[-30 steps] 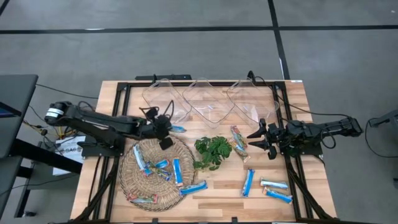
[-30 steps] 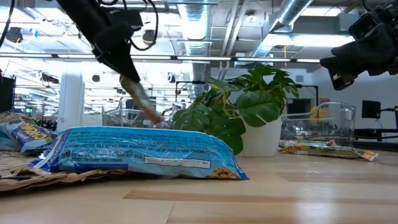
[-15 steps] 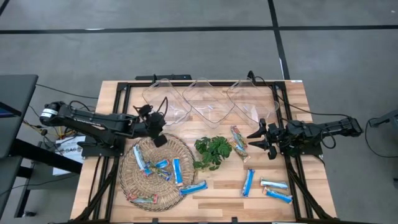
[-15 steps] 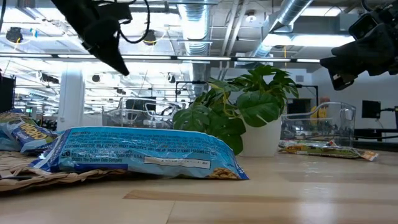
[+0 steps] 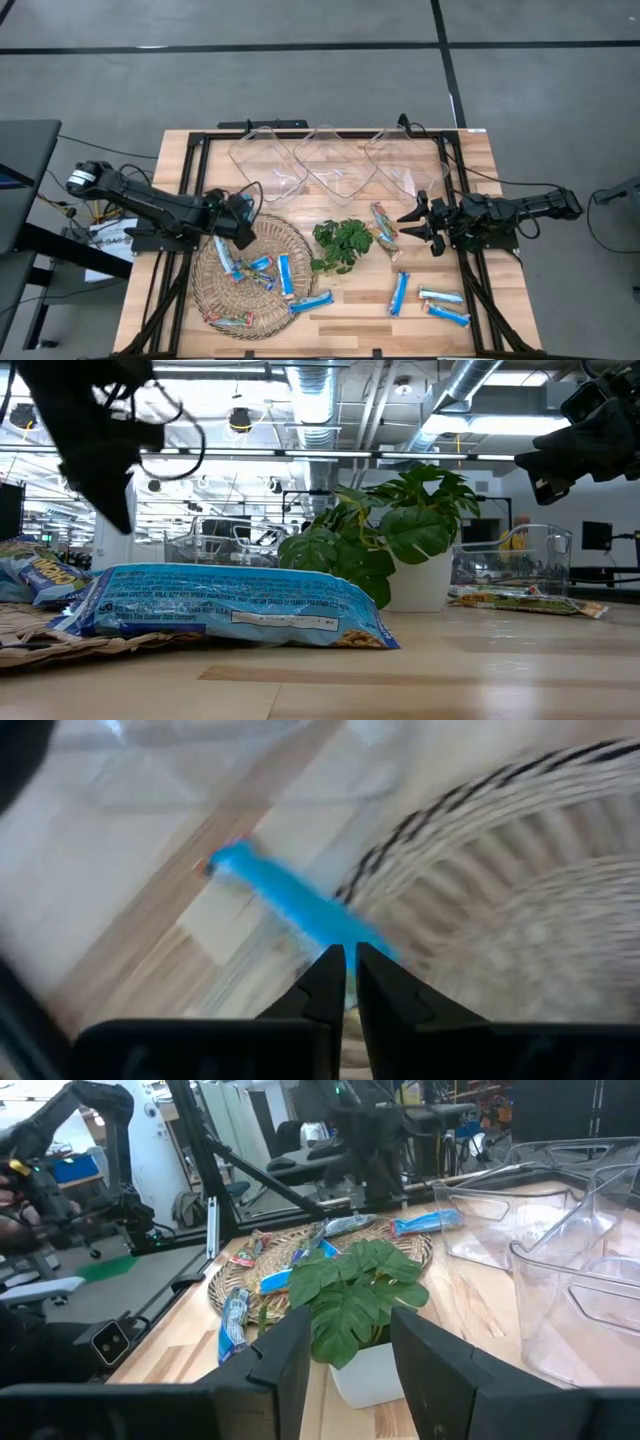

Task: Pick and place Granola Bars by type
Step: Put the red granola bar into the left transparent bin

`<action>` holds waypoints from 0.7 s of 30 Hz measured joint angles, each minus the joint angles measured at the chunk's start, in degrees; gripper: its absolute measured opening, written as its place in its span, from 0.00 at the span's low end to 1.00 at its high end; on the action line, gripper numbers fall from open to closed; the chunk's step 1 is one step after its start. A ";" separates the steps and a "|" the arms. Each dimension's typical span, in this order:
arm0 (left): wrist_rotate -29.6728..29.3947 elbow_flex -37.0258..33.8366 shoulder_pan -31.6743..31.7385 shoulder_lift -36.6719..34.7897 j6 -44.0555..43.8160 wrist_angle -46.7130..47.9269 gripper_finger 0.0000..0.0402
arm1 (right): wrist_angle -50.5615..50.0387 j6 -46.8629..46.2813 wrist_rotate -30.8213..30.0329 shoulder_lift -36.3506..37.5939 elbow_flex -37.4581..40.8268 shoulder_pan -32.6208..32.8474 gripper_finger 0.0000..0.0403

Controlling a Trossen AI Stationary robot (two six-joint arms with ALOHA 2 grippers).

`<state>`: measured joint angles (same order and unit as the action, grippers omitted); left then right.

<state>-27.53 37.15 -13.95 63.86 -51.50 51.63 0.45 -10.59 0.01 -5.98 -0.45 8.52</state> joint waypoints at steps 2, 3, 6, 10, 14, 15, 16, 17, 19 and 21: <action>-0.29 -1.60 -0.17 0.00 -2.69 -1.57 0.09 | 0.00 0.02 0.00 0.00 0.00 -0.01 0.33; -0.19 -2.23 -0.17 0.00 -3.63 -2.72 0.11 | 0.00 0.01 0.00 0.00 0.00 -0.01 0.33; -0.22 -3.33 0.52 -0.02 -5.06 -5.36 0.20 | 0.00 0.02 0.00 0.00 0.00 -0.01 0.33; 0.25 -3.48 2.86 -0.02 -6.37 -8.06 0.35 | 0.00 0.00 0.00 0.00 0.00 -0.01 0.33; 1.60 -3.48 6.14 -0.02 -7.53 -8.46 0.47 | 0.00 0.01 0.00 0.00 0.00 0.00 0.33; 1.68 -3.48 6.84 -0.02 -7.63 -8.66 0.49 | 0.00 0.00 0.00 0.00 0.00 0.00 0.33; 1.96 -3.48 7.48 -0.02 -7.63 -8.73 0.51 | 0.00 0.00 0.00 0.00 0.00 0.00 0.33; 2.57 -3.48 8.09 -0.02 -7.63 -8.75 0.52 | 0.00 0.01 0.00 0.00 0.00 0.00 0.33; 3.37 -3.50 9.26 0.00 -7.65 -8.75 0.53 | 0.00 0.00 0.00 0.00 0.00 0.01 0.33; 3.83 -3.74 10.00 0.00 -7.65 -8.88 0.53 | 0.00 0.01 0.00 0.00 0.00 0.01 0.33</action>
<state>-23.70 33.42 -3.95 63.86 -59.16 42.75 0.45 -10.58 0.01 -5.98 -0.45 8.53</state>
